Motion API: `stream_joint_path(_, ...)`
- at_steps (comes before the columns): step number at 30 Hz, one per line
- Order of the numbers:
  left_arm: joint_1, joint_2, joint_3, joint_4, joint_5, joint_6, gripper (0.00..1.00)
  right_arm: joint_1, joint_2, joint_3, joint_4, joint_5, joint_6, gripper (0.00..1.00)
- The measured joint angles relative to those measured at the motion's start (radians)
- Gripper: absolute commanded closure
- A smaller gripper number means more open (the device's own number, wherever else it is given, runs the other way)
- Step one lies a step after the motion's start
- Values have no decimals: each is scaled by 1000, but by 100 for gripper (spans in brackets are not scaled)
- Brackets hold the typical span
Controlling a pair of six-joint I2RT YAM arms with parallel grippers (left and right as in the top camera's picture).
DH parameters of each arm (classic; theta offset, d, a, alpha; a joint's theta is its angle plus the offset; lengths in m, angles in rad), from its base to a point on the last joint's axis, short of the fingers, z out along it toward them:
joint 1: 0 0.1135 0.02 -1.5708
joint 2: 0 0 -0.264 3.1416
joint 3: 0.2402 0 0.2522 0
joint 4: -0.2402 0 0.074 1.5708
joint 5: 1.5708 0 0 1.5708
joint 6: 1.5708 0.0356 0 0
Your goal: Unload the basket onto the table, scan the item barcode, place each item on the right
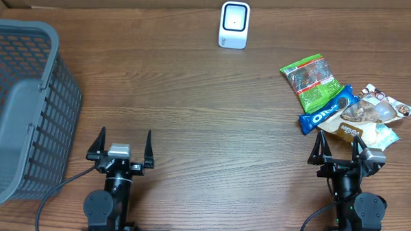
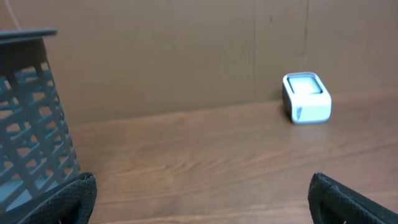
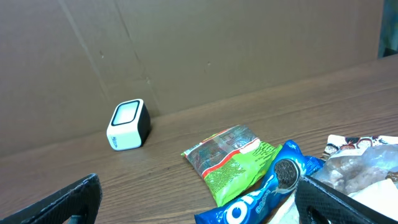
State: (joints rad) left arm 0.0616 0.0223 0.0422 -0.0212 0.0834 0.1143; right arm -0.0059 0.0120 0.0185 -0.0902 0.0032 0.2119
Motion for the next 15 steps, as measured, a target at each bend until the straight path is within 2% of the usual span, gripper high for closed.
stream_joint_path(7, 0, -6, -31, -52, -1, 98, 0, 0, 0, 0, 1, 0, 0, 0)
stream_joint_path(15, 0, -6, -31, -53, -1, 117, 0, 0, 0, 0, 0, 0, 0, 0)
